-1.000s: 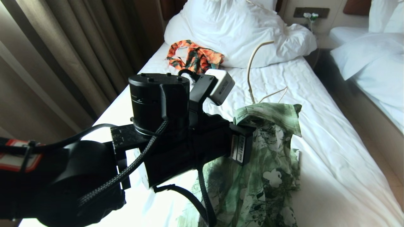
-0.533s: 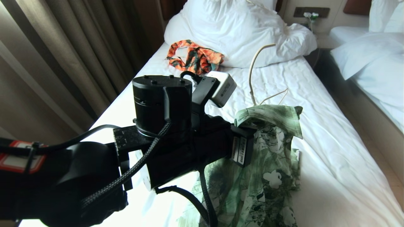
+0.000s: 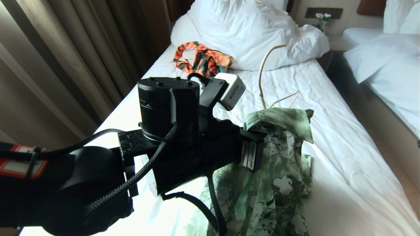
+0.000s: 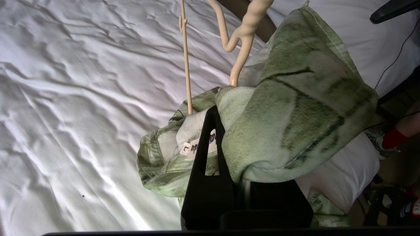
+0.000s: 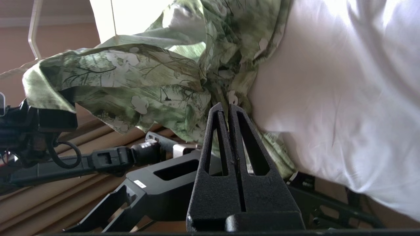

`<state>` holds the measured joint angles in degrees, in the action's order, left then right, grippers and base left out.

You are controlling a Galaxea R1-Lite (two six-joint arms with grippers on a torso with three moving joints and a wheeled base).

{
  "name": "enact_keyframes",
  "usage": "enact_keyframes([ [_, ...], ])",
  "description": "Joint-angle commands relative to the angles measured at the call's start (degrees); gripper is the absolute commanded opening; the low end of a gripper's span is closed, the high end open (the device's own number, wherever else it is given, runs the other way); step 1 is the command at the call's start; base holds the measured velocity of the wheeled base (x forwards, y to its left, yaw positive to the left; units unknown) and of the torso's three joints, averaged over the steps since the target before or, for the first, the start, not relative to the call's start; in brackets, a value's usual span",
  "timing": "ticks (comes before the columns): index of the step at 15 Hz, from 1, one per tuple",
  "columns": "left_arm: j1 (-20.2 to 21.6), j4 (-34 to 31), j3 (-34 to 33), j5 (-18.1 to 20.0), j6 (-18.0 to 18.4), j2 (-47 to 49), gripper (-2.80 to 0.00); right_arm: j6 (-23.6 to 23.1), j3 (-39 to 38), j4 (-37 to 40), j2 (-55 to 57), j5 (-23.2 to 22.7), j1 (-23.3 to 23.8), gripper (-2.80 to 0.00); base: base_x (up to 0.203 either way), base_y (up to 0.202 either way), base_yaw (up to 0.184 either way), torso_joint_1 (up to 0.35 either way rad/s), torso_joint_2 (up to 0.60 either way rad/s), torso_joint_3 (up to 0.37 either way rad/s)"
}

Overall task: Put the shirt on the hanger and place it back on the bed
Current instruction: Hook the other side of the shirt onto the hanger

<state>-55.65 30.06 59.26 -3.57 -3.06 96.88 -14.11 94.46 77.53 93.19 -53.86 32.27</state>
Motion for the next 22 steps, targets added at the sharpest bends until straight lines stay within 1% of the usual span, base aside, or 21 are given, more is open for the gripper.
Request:
enact_keyframes([
  [1, -0.1, 0.2, -0.1, 0.0, -0.1, 0.0, -2.8, 0.4, -2.5, 0.3, 0.1, 0.4, -1.9, -2.8, 0.0, 0.0, 0.0, 0.0, 0.0, 0.0],
  [2, -0.1, 0.2, -0.1, 0.0, -0.2, -0.1, -2.8, 0.3, -2.7, 0.3, 0.1, 1.4, -2.8, -2.8, 0.0, 0.0, 0.0, 0.0, 0.0, 0.0],
  [4, -0.2, 0.2, -0.3, 0.1, -0.3, -0.1, -2.8, -2.0, -5.3, -1.0, 0.3, 8.9, -5.1, -2.8, 0.0, 0.0, 0.0, 0.0, 0.0, 0.0],
  [5, -0.2, 0.2, -0.4, 0.2, -0.4, -0.1, -2.8, -2.1, -7.3, -3.6, 0.3, 10.9, -6.7, -2.8, 0.0, 0.0, 0.0, 0.0, 0.0, 0.0],
  [6, -0.2, 0.2, -0.5, 0.2, -0.5, 0.0, -2.8, -1.5, -9.5, -6.4, -0.1, 11.5, -8.0, -2.8, 0.0, 0.0, 0.0, 0.0, 0.0, 0.0],
  [8, -0.3, 0.2, -0.5, 0.3, -0.5, 0.2, -2.8, -1.2, -14.6, -12.7, -0.5, 11.3, -10.8, -2.8, 0.0, 0.0, 0.0, 0.0, 0.0, 0.0],
  [11, -1.3, 0.2, -0.5, 0.2, -0.4, 0.1, -2.8, -0.9, -22.7, -25.7, 1.0, 7.9, -17.0, -2.8, 0.0, 0.0, 0.0, 0.0, 0.0, 0.0],
  [12, -1.6, 0.2, -0.5, 0.2, -0.4, 0.1, -2.8, -0.1, -23.4, -28.1, 2.5, 7.4, -19.1, -2.8, 0.0, 0.0, 0.0, 0.0, 0.0, 0.0],
  [14, -1.7, 0.2, -0.7, 0.2, -0.4, -0.2, -2.8, 2.0, -23.7, -29.0, 2.6, 6.8, -22.1, -2.8, 0.0, 0.0, 0.0, 0.0, 0.0, 0.0],
  [15, -1.7, 0.2, -0.7, 0.2, -0.5, -0.2, -2.8, 3.4, -23.7, -29.6, 2.5, 6.7, -23.9, -2.8, 0.0, 0.0, 0.0, 0.0, 0.0, 0.0],
  [16, -2.1, 0.2, -0.8, 0.2, -0.5, -0.3, -2.8, 6.6, -23.9, -32.2, 2.6, 6.6, -24.8, -2.8, 0.0, 0.0, 0.0, 0.0, 0.0, 0.0],
  [18, -2.4, 0.2, -1.1, 0.2, -0.5, -0.3, -2.8, 15.9, -25.6, -42.1, 2.7, 6.6, -27.6, -2.8, 0.0, 0.0, 0.0, 0.0, 0.0, 0.0],
  [19, -2.4, 0.3, -1.1, 0.2, -0.5, -0.2, -2.8, 19.5, -27.3, -47.8, 2.8, 6.8, -29.0, -2.8, 0.0, 0.0, 0.0, 0.0, 0.0, 0.0],
  [21, -2.5, 1.7, -1.5, 0.2, -0.4, -0.1, -2.8, 24.3, -31.1, -58.3, 3.1, 7.4, -30.9, -2.8, 0.0, 0.0, 0.0, 0.0, 0.0, 0.0],
  [22, -2.7, 2.4, -1.6, 0.1, -0.4, -0.1, -2.8, 25.6, -31.9, -60.8, 3.5, 9.3, -32.3, -2.8, 0.0, 0.0, 0.0, 0.0, 0.0, 0.0],
])
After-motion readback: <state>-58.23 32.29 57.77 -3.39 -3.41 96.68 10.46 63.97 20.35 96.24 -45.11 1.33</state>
